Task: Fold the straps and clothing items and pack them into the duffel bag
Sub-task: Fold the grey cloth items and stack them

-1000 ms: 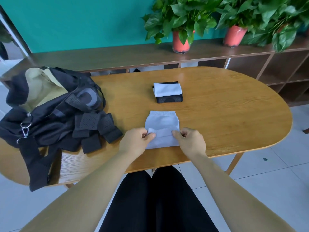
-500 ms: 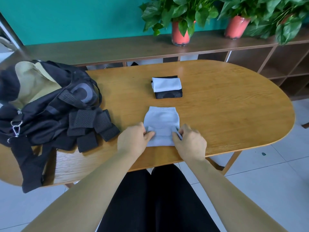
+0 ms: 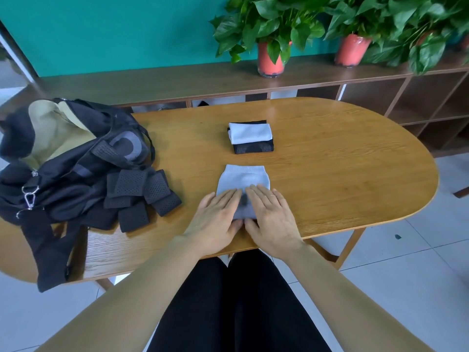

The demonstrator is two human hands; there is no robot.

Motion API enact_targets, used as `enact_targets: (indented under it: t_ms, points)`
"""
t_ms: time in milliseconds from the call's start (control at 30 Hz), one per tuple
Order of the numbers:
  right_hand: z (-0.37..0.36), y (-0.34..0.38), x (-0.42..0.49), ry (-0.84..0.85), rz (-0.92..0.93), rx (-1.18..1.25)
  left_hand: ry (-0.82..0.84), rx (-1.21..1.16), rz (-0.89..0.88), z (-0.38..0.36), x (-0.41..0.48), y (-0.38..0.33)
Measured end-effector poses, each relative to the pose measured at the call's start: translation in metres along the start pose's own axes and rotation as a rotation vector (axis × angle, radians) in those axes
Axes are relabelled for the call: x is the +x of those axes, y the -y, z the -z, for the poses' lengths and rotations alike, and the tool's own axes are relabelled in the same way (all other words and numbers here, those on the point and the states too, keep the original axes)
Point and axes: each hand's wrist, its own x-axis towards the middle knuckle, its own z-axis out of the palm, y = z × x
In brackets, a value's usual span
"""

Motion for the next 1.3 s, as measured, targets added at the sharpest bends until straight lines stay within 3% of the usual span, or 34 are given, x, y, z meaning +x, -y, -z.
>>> enact_targets:
  t_ms: [267,433,633,733,900,1100,1200,1300]
  points:
    - [0.006,-0.01,0.005,0.197,-0.001,-0.004,0.183,-0.06,0.075,0.005,0.01,0.007]
    - [0.008,-0.013,0.005,0.2,-0.016,0.072,0.197,-0.137,0.048,0.011,0.014,0.012]
    - [0.002,-0.016,-0.006,0.189,0.049,-0.04,0.205,0.021,-0.064,0.009,0.006,0.013]
    - [0.001,-0.014,-0.014,0.282,0.058,-0.153,0.235,0.162,-0.095,0.003,-0.001,0.015]
    - [0.009,-0.014,-0.019,0.395,0.039,-0.211,0.248,0.286,-0.071,-0.002,-0.01,0.018]
    - [0.01,-0.008,-0.018,0.414,-0.003,-0.195,0.279,0.32,-0.018,0.005,-0.012,0.023]
    - [0.013,0.002,-0.015,0.419,-0.045,-0.188,0.184,0.29,0.013,0.011,-0.011,0.016]
    - [0.018,0.009,-0.004,0.335,-0.133,-0.043,-0.047,0.214,-0.049,0.018,-0.009,0.0]
